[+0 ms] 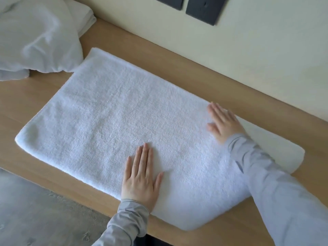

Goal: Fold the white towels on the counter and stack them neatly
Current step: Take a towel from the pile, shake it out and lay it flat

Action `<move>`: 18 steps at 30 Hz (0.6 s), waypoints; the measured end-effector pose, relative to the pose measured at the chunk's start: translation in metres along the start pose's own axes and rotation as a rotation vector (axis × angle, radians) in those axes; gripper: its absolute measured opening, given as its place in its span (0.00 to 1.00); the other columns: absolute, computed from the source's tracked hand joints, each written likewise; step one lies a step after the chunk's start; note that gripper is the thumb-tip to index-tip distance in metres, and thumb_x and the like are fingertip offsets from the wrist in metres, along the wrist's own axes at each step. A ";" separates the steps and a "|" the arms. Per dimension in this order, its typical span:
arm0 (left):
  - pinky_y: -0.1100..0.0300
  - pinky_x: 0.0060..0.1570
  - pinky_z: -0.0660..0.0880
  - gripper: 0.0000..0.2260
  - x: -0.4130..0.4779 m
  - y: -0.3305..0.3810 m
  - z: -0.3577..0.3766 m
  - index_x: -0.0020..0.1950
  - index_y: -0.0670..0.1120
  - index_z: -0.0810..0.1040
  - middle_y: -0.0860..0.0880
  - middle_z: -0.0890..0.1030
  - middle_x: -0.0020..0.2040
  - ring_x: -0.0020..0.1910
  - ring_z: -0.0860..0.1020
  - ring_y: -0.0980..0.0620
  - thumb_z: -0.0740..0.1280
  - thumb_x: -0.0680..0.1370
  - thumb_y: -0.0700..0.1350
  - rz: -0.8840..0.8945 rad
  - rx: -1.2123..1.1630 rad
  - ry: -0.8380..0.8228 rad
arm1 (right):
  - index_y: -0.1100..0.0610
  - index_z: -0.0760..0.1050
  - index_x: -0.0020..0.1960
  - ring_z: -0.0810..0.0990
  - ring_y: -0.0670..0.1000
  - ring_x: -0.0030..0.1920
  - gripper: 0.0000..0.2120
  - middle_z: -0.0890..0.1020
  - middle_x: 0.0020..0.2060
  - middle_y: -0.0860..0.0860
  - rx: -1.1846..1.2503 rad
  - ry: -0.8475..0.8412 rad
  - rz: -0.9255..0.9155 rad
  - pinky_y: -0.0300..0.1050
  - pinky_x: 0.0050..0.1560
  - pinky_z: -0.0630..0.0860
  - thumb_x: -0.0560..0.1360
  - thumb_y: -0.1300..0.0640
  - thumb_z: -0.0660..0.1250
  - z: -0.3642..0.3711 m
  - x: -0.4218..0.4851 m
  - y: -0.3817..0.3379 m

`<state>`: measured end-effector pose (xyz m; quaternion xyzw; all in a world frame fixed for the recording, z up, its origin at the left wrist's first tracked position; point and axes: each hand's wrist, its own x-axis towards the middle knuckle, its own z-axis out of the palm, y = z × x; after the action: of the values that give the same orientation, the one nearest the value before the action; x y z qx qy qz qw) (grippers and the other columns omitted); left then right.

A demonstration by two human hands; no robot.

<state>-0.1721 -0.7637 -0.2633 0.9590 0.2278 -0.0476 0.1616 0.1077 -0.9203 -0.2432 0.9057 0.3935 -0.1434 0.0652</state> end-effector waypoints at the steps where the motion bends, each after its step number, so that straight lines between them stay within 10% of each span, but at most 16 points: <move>1: 0.48 0.72 0.54 0.30 0.000 0.001 0.000 0.76 0.41 0.56 0.45 0.57 0.77 0.75 0.56 0.48 0.47 0.79 0.58 0.002 0.004 0.003 | 0.54 0.42 0.76 0.44 0.50 0.76 0.28 0.45 0.76 0.51 0.079 -0.005 0.092 0.49 0.75 0.42 0.80 0.43 0.39 -0.002 0.000 0.009; 11: 0.43 0.72 0.56 0.37 -0.006 0.068 -0.026 0.76 0.43 0.56 0.44 0.57 0.76 0.75 0.55 0.41 0.52 0.75 0.66 0.322 -0.191 -0.041 | 0.55 0.62 0.70 0.72 0.53 0.63 0.26 0.73 0.63 0.53 1.090 0.855 1.235 0.47 0.61 0.70 0.75 0.51 0.66 0.032 -0.175 -0.010; 15: 0.39 0.64 0.68 0.49 -0.023 0.135 -0.025 0.75 0.51 0.62 0.45 0.64 0.74 0.71 0.65 0.42 0.68 0.59 0.72 0.551 -0.040 -0.183 | 0.56 0.62 0.70 0.74 0.55 0.61 0.29 0.71 0.64 0.55 1.888 0.859 1.350 0.51 0.49 0.77 0.73 0.58 0.70 0.046 -0.192 -0.029; 18: 0.49 0.54 0.77 0.48 -0.017 0.145 -0.026 0.70 0.50 0.70 0.44 0.71 0.69 0.65 0.74 0.44 0.77 0.53 0.63 0.489 -0.030 -0.198 | 0.59 0.64 0.70 0.76 0.58 0.60 0.27 0.74 0.63 0.59 2.040 0.714 1.287 0.50 0.47 0.78 0.74 0.58 0.68 0.039 -0.182 -0.030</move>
<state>-0.1208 -0.8849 -0.1944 0.9738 -0.0268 -0.0973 0.2039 -0.0406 -1.0352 -0.2241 0.5594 -0.4130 -0.0715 -0.7151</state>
